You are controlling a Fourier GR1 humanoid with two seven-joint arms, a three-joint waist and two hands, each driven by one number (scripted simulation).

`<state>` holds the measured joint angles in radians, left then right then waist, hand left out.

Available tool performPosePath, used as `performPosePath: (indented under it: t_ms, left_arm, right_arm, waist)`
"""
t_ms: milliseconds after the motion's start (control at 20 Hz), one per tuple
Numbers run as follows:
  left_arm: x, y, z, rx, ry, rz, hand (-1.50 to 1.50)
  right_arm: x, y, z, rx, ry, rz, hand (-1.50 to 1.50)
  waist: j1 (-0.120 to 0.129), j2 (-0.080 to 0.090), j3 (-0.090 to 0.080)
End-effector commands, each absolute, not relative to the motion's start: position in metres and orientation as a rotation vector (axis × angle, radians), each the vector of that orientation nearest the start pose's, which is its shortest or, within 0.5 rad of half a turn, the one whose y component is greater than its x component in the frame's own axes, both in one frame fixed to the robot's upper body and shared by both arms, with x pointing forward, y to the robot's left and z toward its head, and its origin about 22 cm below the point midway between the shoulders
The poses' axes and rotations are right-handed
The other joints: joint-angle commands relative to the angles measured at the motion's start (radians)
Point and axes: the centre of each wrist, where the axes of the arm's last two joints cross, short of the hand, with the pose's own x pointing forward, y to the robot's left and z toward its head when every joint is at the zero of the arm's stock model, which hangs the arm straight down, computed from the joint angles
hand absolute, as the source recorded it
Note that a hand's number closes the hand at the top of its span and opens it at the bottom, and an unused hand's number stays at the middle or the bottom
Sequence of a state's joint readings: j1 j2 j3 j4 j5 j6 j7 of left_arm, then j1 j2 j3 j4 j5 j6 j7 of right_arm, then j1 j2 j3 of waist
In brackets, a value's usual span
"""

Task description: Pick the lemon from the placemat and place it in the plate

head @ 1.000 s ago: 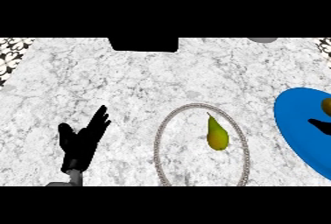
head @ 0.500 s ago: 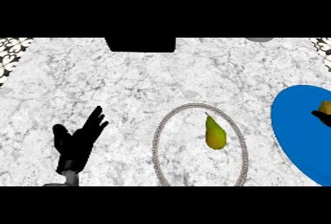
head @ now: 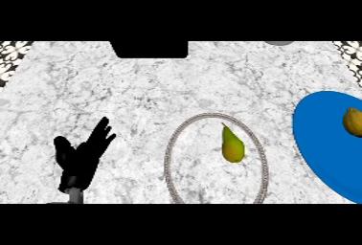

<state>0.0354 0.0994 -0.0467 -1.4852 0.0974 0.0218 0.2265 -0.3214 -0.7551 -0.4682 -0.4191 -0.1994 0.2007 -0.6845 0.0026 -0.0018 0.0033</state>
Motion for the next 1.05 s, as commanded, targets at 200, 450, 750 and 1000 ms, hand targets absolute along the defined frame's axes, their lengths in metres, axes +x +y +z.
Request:
performPosePath:
  t_ms: [200, 450, 750, 1000]
  left_arm:
    - [0.221, 0.248, -0.028, 0.025, -1.185, 0.010, 0.00]
    - [0.241, 0.239, -0.042, -0.003, -1.172, -0.001, 0.00]
    - [0.223, 0.242, -0.040, -0.002, -1.182, 0.013, 0.00]
    - [0.252, 0.248, -0.026, 0.006, -1.184, 0.006, 0.00]
  right_arm:
    - [0.122, -0.578, -0.008, -0.454, -1.644, -0.071, -1.50]
    - [0.095, -0.588, -0.008, -0.520, -1.642, 0.003, -1.50]
    - [0.075, -0.590, -0.004, -0.543, -1.620, 0.065, -1.50]
    - [0.051, -0.585, -0.010, -0.543, -1.616, 0.064, -1.50]
  waist:
    - [-0.012, -0.001, -0.003]
    - [-0.008, 0.004, -0.001]
    - [-0.007, 0.001, -0.003]
    - [-0.015, 0.001, -0.004]
